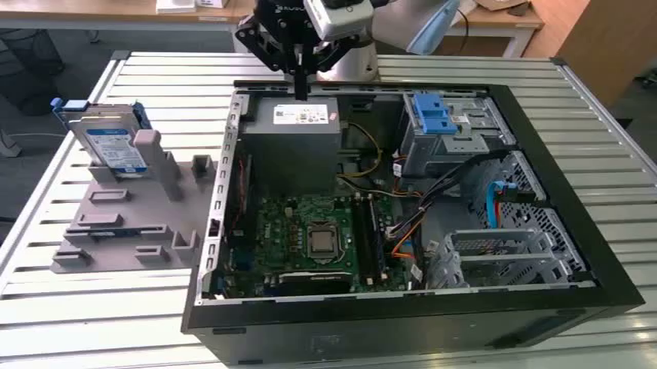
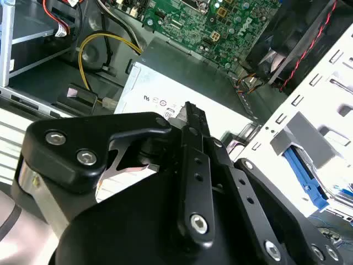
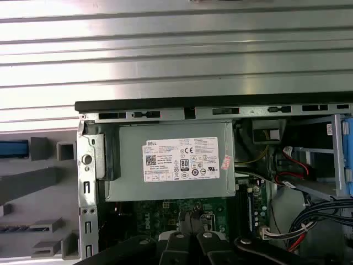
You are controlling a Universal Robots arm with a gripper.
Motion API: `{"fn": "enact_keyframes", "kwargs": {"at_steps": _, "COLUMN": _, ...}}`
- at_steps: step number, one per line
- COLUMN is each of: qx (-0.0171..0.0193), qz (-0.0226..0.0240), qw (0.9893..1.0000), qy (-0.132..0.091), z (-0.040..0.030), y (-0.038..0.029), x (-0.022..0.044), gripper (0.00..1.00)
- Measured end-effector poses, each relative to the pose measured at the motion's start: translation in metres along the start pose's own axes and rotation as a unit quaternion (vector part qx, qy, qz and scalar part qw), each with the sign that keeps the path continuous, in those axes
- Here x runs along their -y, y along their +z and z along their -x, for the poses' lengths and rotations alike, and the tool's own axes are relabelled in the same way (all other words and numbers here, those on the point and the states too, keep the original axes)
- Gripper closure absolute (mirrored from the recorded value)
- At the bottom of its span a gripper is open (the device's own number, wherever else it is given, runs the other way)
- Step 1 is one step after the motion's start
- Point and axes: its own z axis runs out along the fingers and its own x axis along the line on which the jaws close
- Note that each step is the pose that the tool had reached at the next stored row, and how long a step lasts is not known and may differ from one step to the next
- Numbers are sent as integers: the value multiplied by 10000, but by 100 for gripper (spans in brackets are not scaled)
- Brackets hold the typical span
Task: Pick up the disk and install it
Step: 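Reach for the disk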
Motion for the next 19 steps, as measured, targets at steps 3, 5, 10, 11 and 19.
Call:
{"fn": "enact_keyframes", "kwargs": {"at_steps": 3, "qx": 0, "qz": 0, "qw": 10000, "qy": 0, "z": 0, "y": 0, "x": 0, "gripper": 89}}
{"fn": "enact_keyframes", "kwargs": {"at_steps": 5, "qx": 0, "qz": 0, "qw": 10000, "qy": 0, "z": -2, "y": 0, "x": 0, "gripper": 89}}
{"fn": "enact_keyframes", "kwargs": {"at_steps": 10, "qx": 0, "qz": 0, "qw": 10000, "qy": 1, "z": -15, "y": 0, "x": 1, "gripper": 89}}
{"fn": "enact_keyframes", "kwargs": {"at_steps": 11, "qx": 0, "qz": 0, "qw": 10000, "qy": 0, "z": -17, "y": -1, "x": 1, "gripper": 89}}
{"fn": "enact_keyframes", "kwargs": {"at_steps": 19, "qx": 0, "qz": 0, "qw": 10000, "qy": 0, "z": -34, "y": -1, "x": 2, "gripper": 89}}
